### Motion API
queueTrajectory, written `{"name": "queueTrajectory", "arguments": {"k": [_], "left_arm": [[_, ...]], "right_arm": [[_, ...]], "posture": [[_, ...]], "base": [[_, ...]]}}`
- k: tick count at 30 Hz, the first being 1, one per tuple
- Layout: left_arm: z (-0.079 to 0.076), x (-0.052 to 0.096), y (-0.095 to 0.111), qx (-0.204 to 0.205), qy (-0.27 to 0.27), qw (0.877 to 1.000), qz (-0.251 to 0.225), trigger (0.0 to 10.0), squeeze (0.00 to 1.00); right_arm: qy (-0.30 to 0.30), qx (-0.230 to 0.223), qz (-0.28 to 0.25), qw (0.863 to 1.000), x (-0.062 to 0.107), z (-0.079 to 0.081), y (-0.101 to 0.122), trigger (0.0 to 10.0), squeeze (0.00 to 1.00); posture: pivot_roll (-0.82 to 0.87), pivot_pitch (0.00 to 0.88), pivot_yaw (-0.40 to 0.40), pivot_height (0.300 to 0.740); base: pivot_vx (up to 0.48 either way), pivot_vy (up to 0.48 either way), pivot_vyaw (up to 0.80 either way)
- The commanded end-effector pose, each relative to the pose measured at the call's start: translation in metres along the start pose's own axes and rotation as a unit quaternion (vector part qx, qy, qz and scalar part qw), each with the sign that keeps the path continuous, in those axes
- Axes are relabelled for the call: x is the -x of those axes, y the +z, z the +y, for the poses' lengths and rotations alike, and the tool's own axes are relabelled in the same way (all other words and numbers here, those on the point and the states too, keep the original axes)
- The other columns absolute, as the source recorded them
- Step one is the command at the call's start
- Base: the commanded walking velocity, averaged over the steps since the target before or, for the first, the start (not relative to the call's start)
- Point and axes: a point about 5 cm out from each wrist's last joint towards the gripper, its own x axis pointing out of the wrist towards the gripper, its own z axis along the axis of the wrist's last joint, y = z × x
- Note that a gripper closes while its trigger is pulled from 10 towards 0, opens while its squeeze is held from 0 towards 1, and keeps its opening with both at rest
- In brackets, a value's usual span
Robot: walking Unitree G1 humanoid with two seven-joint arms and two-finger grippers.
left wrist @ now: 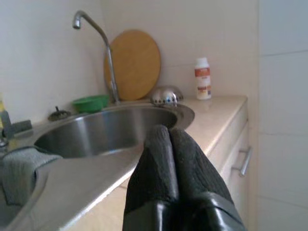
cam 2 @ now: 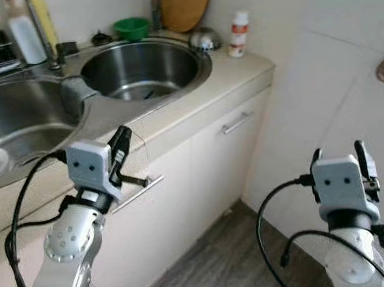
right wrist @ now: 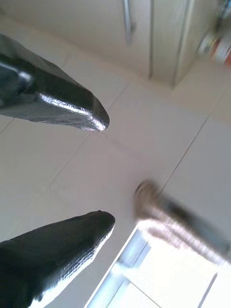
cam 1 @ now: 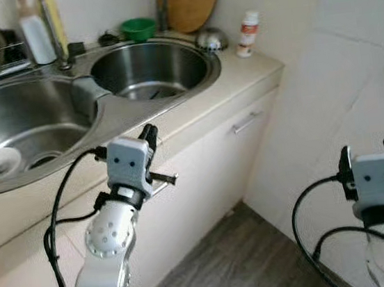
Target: Kitchen organization
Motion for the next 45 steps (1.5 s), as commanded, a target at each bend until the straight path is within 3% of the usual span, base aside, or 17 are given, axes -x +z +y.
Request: {"name": "queueTrajectory", "arguments": {"k": [1,9,19,36,45], "left_arm": [[-0.007,-0.002,0.002,0.005,-0.014,1.0,-0.005,10.0,0.0],[-0.007,-0.002,0.003,0.008,-0.014,1.0,-0.006,10.0,0.0],[-0.007,-0.002,0.002,0.014,-0.014,1.0,-0.002,10.0,0.0],[-0.01,-0.006,-0.003,0.008,-0.036,0.999,0.005,10.0,0.0],[-0.014,-0.011,-0.005,0.009,-0.055,0.998,0.01,10.0,0.0]], "right_arm": [[-0.019,0.01,0.015,1.0,-0.002,-0.007,-0.005,10.0,0.0],[-0.041,-0.009,0.042,0.998,-0.005,-0.012,-0.012,10.0,0.0],[-0.075,-0.015,0.068,0.995,-0.006,-0.022,-0.019,10.0,0.0],[-0.077,-0.019,0.07,0.994,-0.002,-0.019,-0.017,10.0,0.0],[-0.119,-0.016,0.076,0.99,0.004,-0.032,-0.018,10.0,0.0]], "posture": [[0.09,0.0,-0.069,0.74],[0.09,0.0,-0.07,0.74],[0.08,0.0,-0.066,0.74],[0.05,0.0,-0.026,0.74],[0.03,0.0,-0.006,0.74]], "base": [[0.0,-0.472,-0.8],[0.0,-0.458,-0.8],[0.0,0.0,-0.79],[0.0,0.0,-0.78],[0.0,0.0,-0.78]]}}
